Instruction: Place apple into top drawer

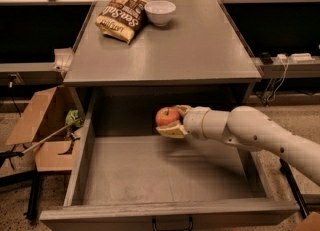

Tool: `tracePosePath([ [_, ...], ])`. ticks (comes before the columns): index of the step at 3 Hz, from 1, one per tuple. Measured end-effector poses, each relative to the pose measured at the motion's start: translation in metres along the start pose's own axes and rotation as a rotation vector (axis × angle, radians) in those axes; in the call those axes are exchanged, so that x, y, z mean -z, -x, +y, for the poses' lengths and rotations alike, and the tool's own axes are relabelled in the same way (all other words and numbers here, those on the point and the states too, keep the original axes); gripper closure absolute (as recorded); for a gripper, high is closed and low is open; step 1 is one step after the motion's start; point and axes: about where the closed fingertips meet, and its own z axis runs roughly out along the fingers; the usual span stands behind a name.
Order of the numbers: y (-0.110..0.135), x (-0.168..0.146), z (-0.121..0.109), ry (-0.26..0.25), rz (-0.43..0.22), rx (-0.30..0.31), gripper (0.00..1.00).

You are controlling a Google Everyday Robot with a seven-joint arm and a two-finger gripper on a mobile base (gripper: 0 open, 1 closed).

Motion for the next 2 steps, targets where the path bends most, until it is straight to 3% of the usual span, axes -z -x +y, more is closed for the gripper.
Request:
tracePosePath([
  [2, -0.035, -0.037, -0.008, -0.02, -0.007, -0.086, 1.0],
])
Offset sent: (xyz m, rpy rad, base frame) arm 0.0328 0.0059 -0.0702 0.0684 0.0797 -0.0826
